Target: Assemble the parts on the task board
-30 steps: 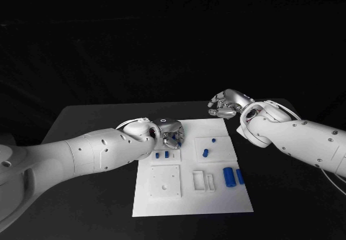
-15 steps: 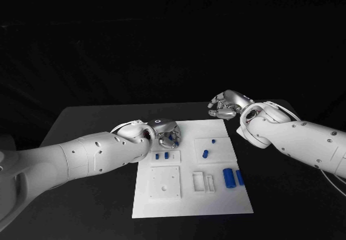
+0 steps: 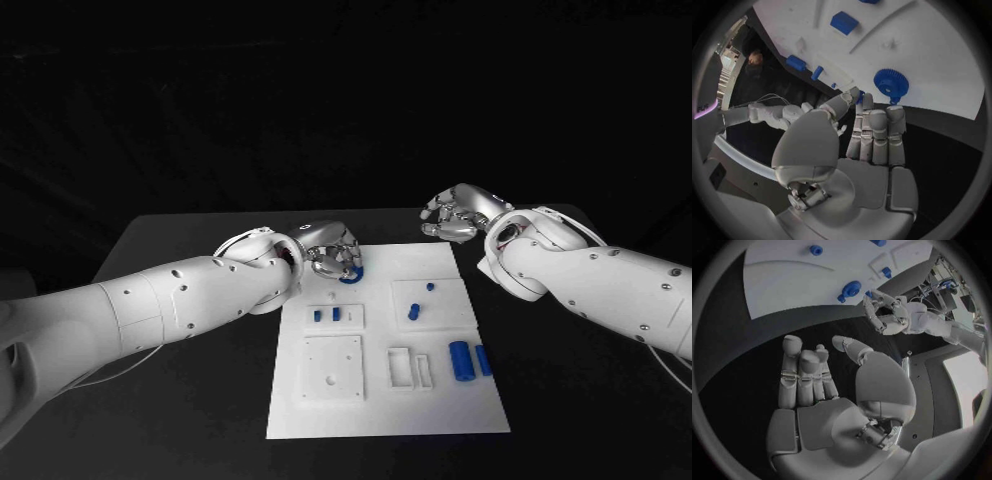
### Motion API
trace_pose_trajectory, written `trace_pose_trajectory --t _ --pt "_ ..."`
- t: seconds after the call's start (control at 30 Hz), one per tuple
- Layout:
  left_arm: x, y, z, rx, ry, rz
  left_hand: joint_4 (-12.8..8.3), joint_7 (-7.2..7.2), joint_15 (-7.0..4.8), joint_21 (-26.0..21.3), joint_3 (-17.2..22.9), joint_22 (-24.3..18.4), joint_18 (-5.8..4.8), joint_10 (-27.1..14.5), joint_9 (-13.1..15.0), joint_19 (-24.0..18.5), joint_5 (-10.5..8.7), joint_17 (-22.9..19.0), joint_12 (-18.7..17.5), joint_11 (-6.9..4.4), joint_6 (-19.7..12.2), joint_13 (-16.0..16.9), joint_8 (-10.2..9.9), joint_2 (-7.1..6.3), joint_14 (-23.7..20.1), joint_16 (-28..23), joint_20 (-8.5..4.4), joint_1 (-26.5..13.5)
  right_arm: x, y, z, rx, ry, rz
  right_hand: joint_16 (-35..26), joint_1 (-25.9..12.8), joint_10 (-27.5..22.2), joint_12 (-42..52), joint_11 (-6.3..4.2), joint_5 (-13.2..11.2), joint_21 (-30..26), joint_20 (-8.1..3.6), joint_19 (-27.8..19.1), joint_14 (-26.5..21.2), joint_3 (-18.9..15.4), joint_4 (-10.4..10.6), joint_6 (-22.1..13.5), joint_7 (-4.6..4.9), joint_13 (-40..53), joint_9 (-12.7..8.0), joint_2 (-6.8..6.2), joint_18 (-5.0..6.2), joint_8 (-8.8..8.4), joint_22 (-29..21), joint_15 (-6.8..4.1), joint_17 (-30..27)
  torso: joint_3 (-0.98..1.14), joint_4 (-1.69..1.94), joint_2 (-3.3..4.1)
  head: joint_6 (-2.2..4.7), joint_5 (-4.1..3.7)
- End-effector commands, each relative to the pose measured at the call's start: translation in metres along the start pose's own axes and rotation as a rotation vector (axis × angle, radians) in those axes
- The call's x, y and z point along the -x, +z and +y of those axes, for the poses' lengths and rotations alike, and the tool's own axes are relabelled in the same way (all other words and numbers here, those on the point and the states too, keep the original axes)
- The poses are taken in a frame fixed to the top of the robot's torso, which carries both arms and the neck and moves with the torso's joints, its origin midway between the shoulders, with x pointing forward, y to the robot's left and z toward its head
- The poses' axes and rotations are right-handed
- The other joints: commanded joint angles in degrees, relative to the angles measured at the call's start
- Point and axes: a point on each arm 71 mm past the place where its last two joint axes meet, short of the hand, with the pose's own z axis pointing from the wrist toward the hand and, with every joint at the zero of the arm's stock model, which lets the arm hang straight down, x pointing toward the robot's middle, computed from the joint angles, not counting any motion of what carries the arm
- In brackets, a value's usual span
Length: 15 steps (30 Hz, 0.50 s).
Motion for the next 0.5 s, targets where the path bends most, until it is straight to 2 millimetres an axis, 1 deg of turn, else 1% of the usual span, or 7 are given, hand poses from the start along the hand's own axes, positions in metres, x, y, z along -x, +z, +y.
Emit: trace_pose_trajectory --t 0.03,0.17,0.27,0.33,0.4,0.47,0.5 --pt "-0.004 -0.005 0.003 0.037 -0.075 0.097 -0.14 -0.03 -0.11 0.27 0.34 1.07 1.3 0.35 0.06 0.15 0.08 -0.1 -0.16 0.01 0.41 0.05 0.08 0.54 0.44 0.23 -2.55 0.01 0.001 0.0 0.0 0.003 0.001 -0.005 -0.22 -0.1 0.24 -0.29 0.0 0.38 -0.4 -0.06 -0.22 0.12 -0.1 -0.33 -0.2 0.45 -0.1 -0.05 0.4 0.79 0.0 -0.08 -0.1 -0.09 0.02 0.12 -0.02 0.01 0.09" --pt "-0.004 -0.011 0.006 0.044 -0.063 0.114 -0.19 -0.03 -0.11 0.27 0.36 1.06 1.31 0.36 0.07 0.13 0.06 -0.11 -0.2 0.01 0.4 0.06 0.06 0.58 0.45 0.23 -2.55 0.03 0.001 0.0 0.0 0.004 0.002 -0.005 -0.23 -0.11 0.25 -0.28 0.0 0.38 -0.41 -0.06 -0.21 0.12 -0.12 -0.35 -0.2 0.45 -0.12 -0.05 0.4 0.78 0.01 -0.08 -0.1 -0.09 0.05 0.04 0.01 0.1 0.19" --pt "-0.004 -0.015 0.008 0.048 -0.054 0.12 -0.22 -0.03 -0.11 0.27 0.36 1.06 1.31 0.38 0.07 0.13 0.04 -0.12 -0.22 0.01 0.41 0.07 0.06 0.59 0.46 0.22 -2.55 0.04 0.001 0.0 0.0 0.004 0.002 -0.005 -0.24 -0.11 0.25 -0.28 0.0 0.39 -0.42 -0.06 -0.21 0.13 -0.12 -0.36 -0.2 0.44 -0.13 -0.05 0.4 0.78 0.01 -0.08 -0.1 -0.09 0.02 -0.04 0.07 0.13 0.22" --pt "-0.003 -0.018 0.01 0.048 -0.041 0.123 -0.25 -0.04 -0.12 0.27 0.36 1.06 1.31 0.4 0.08 0.13 0.03 -0.12 -0.23 0.01 0.42 0.07 0.06 0.59 0.47 0.23 -2.56 0.06 0.001 0.0 0.0 0.003 0.002 -0.005 -0.24 -0.11 0.25 -0.28 0.0 0.39 -0.42 -0.06 -0.2 0.13 -0.13 -0.36 -0.2 0.44 -0.14 -0.05 0.4 0.78 0.01 -0.08 -0.11 -0.1 -0.01 -0.03 0.1 0.07 0.26" --pt "-0.003 -0.02 0.012 0.048 -0.028 0.125 -0.27 -0.04 -0.12 0.28 0.37 1.05 1.31 0.42 0.08 0.13 0.02 -0.13 -0.25 0.0 0.43 0.08 0.06 0.59 0.48 0.23 -2.56 0.07 0.001 0.0 0.0 0.003 0.001 -0.004 -0.25 -0.11 0.25 -0.28 0.0 0.39 -0.43 -0.06 -0.2 0.13 -0.13 -0.37 -0.2 0.44 -0.15 -0.05 0.4 0.78 0.01 -0.08 -0.11 -0.1 0.02 -0.07 0.11 0.08 0.33" --pt "-0.002 -0.022 0.014 0.051 -0.013 0.125 -0.31 -0.05 -0.13 0.28 0.37 1.05 1.32 0.45 0.09 0.14 0.01 -0.13 -0.26 0.0 0.45 0.09 0.06 0.59 0.5 0.24 -2.57 0.09 0.001 0.0 -0.001 0.003 0.001 -0.005 -0.25 -0.12 0.25 -0.28 0.0 0.39 -0.44 -0.06 -0.19 0.14 -0.14 -0.37 -0.2 0.44 -0.17 -0.05 0.4 0.78 0.01 -0.08 -0.11 -0.1 -0.01 -0.08 0.1 0.07 0.37" --pt "-0.002 -0.023 0.015 0.051 -0.004 0.124 -0.32 -0.05 -0.13 0.29 0.38 1.05 1.32 0.46 0.09 0.14 0.01 -0.13 -0.27 -0.01 0.46 0.09 0.06 0.58 0.51 0.24 -2.57 0.1 0.001 0.0 -0.001 0.003 0.001 -0.006 -0.25 -0.12 0.26 -0.27 0.0 0.39 -0.44 -0.06 -0.19 0.14 -0.14 -0.37 -0.2 0.44 -0.17 -0.05 0.41 0.79 0.01 -0.08 -0.11 -0.1 0.02 -0.07 0.1 0.04 0.38"
